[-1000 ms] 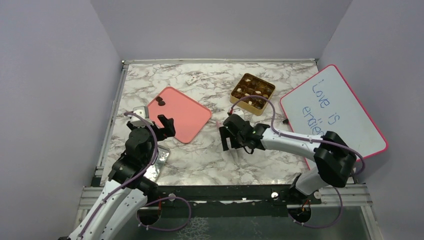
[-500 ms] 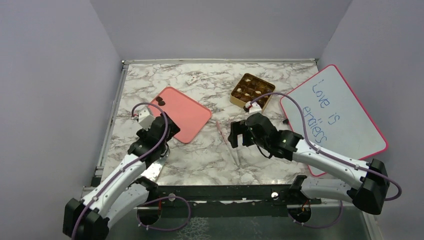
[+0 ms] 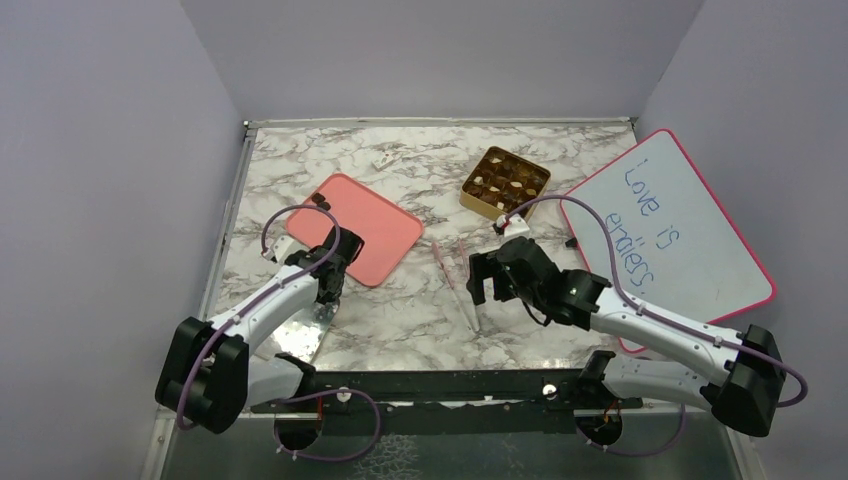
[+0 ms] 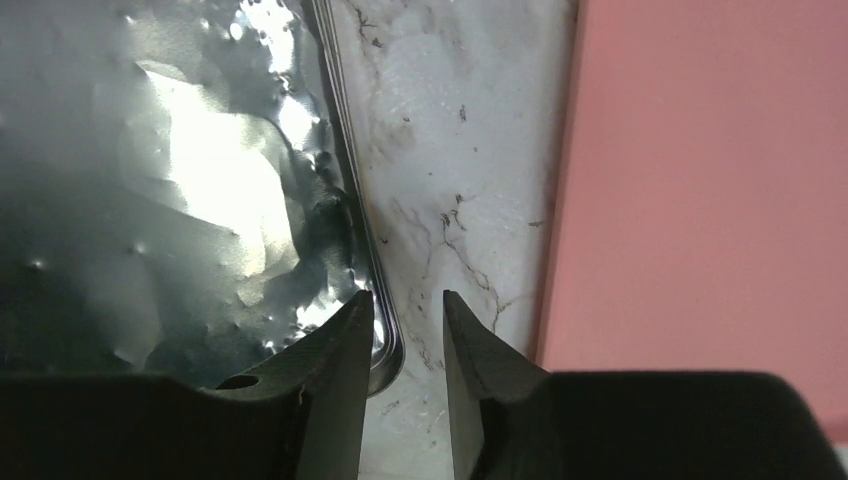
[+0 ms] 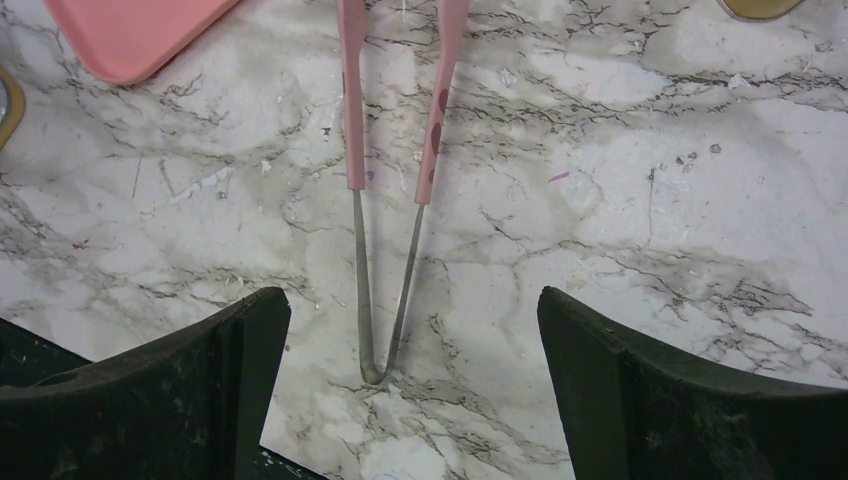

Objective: Pack the chocolate
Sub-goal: Pick up the box lid from the center of the board.

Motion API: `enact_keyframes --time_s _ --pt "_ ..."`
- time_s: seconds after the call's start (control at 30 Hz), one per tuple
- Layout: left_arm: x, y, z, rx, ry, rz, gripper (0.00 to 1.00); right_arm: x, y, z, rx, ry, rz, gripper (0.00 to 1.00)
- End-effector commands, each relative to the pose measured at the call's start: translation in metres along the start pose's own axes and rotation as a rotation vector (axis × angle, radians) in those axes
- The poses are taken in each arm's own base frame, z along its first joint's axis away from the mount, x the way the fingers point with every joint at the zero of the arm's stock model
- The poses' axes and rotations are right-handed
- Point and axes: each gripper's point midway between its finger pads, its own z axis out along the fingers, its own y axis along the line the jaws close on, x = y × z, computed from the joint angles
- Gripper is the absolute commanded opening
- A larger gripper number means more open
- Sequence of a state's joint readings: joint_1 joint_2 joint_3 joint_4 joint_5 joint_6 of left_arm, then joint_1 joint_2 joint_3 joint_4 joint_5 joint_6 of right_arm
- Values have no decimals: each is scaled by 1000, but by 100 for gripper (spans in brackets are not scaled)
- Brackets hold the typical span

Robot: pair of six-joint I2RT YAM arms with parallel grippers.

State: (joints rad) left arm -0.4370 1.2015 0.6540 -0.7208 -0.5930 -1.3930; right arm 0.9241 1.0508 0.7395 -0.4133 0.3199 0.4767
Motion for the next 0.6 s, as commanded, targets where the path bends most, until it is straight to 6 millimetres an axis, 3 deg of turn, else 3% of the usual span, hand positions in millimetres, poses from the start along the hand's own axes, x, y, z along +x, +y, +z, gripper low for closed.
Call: enact_keyframes --time_s 0.0,0.27,0.57 --pt "-3 10 7 -65 -20 -61 33 2 -9 -1 41 -8 -29 100" --pt "1 4 18 -48 -11 -65 35 7 -5 5 26 11 -39 100" --pt "12 13 28 -101 13 -72 34 7 -10 7 62 22 -56 100"
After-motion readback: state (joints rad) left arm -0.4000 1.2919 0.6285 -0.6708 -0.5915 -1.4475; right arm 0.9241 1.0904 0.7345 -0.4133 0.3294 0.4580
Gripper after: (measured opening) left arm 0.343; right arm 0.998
